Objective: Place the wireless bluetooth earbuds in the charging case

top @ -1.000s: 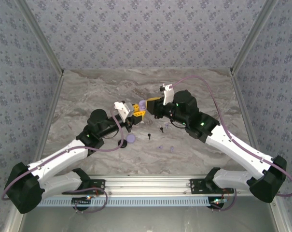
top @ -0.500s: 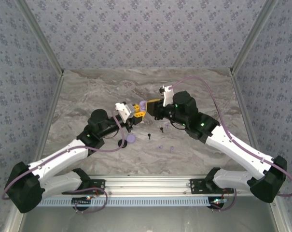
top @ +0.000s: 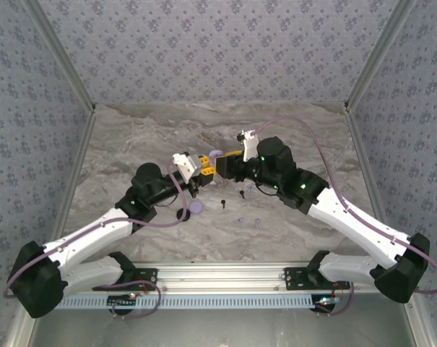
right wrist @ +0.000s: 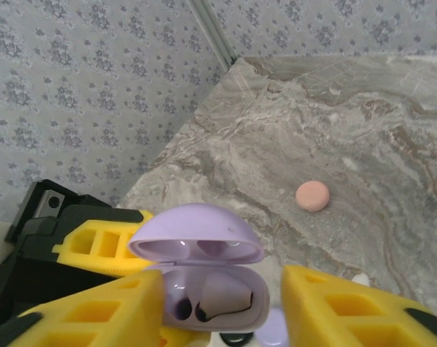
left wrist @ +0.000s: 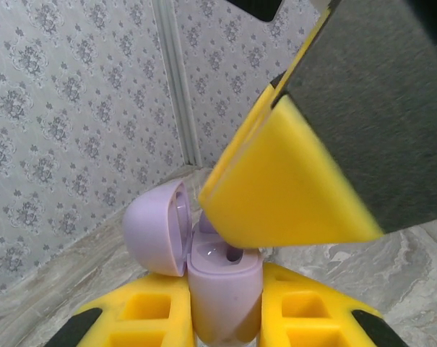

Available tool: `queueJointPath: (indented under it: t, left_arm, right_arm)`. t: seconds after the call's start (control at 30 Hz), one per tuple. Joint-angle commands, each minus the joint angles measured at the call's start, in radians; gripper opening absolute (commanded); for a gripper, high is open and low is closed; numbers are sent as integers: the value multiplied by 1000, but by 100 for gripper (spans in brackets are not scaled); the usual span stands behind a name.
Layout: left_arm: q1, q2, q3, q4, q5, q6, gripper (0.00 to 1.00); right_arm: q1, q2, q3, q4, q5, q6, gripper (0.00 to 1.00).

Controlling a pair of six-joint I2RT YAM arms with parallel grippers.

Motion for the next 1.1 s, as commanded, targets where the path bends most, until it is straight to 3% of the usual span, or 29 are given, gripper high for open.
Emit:
queueJointPath:
  t: [0.0, 0.13, 0.33, 0.6, 1.07]
  left_arm:
    - [-4, 0, 16, 63, 9, -7, 0]
    - [-5, -10, -6, 80, -10, -19, 0]
    - [-4, -45, -32, 70, -48, -11, 0]
    - [-4, -101, -54, 21, -70, -7, 0]
    - [-4, -192, -100, -52, -118, 0, 0]
  right_arm:
    - [-19, -42, 56, -56, -48, -34, 58]
    - [-80, -79, 75, -100, -107, -54, 69]
    - [-199, -96, 74, -256, -105, -69, 73]
    - [-323, 65, 20, -491, -2, -62, 63]
    - [-267, 558, 106, -499, 155, -67, 49]
